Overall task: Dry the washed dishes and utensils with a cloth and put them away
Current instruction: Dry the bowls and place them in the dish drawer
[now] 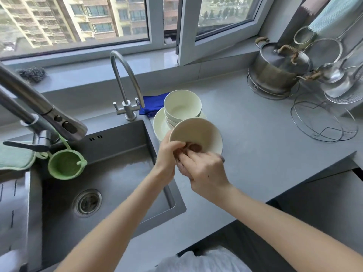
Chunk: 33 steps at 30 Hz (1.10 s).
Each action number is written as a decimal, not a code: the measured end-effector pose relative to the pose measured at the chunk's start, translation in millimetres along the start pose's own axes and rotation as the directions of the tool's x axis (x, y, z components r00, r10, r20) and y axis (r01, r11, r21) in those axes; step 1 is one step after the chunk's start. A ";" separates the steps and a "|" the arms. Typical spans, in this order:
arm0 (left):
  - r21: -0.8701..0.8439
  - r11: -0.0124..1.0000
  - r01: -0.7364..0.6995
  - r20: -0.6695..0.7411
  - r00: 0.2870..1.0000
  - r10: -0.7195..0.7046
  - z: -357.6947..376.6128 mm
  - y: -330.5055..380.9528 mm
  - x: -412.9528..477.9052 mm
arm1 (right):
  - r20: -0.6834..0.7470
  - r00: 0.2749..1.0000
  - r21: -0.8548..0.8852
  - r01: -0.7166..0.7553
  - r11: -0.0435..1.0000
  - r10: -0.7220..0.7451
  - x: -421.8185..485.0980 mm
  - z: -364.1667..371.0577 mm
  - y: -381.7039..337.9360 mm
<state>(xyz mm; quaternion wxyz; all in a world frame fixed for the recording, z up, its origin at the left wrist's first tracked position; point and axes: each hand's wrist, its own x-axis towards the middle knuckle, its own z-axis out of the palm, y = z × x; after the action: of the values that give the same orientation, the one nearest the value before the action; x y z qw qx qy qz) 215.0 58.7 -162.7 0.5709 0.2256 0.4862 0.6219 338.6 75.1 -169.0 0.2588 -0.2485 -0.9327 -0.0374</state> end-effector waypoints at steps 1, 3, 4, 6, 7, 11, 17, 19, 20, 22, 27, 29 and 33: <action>0.032 0.999 0.002 0.006 1.000 -0.002 -0.4 2.9 0.5 | 0.009 1.000 0.005 0.013 1.000 -0.014 -2.2 0.6 -2.3; 0.177 0.981 0.084 0.077 0.992 -0.099 -6.0 23.1 4.7 | 0.045 0.990 0.014 0.131 0.991 -0.132 -3.0 -6.9 6.9; 0.277 0.951 0.135 0.119 0.978 -0.174 -8.0 33.9 9.5 | 0.061 0.977 0.021 0.205 0.978 -0.206 -1.5 -12.0 15.2; 0.476 0.856 0.201 0.188 0.928 -0.322 -10.2 52.9 23.4 | 0.075 0.944 0.078 0.315 0.946 -0.321 2.1 -19.2 31.1; 0.524 0.821 0.227 0.202 0.903 -0.379 -10.3 61.1 28.2 | 0.089 0.930 0.121 0.344 0.931 -0.355 4.5 -22.1 36.9; 0.442 0.869 0.221 0.257 0.897 -0.359 -13.9 63.1 31.4 | 0.141 0.898 0.024 0.418 0.908 -0.417 12.2 -20.9 47.4; -0.045 0.992 -0.121 -0.077 0.990 0.117 15.8 15.2 5.2 | -0.100 0.992 0.056 -0.073 0.996 0.078 22.6 -1.8 1.2; 0.055 0.997 -0.054 -0.069 0.996 0.058 9.7 31.1 4.7 | -0.077 0.996 0.036 0.043 0.998 -0.040 19.3 -6.4 6.5; 0.120 0.993 0.011 -0.024 1.000 -0.008 4.7 40.6 6.6 | -0.028 0.991 0.044 0.135 0.990 -0.134 17.8 -12.1 15.2; 0.310 0.942 0.129 0.094 0.982 -0.166 -2.6 58.5 12.7 | 0.077 0.946 0.084 0.308 0.948 -0.314 16.7 -22.6 35.8; 0.212 0.857 0.470 0.123 0.857 -0.501 -11.4 63.4 28.5 | 0.148 0.865 0.032 0.481 0.876 -0.480 39.2 -54.5 81.8; 0.064 0.822 0.566 0.065 0.819 -0.570 -12.4 56.7 27.9 | 0.048 0.926 0.064 0.372 0.926 -0.375 43.3 -69.4 95.8; -0.242 0.722 0.648 0.011 0.746 -0.666 -16.3 41.2 27.0 | -0.015 0.922 0.584 -0.306 0.752 0.387 34.2 -81.7 102.1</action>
<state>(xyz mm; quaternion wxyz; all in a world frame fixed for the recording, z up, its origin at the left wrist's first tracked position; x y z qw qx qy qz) 174.6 83.3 -141.5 0.7573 -0.0532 0.4804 0.4392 400.4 163.3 -87.3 0.3858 -0.3249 -0.8183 0.2757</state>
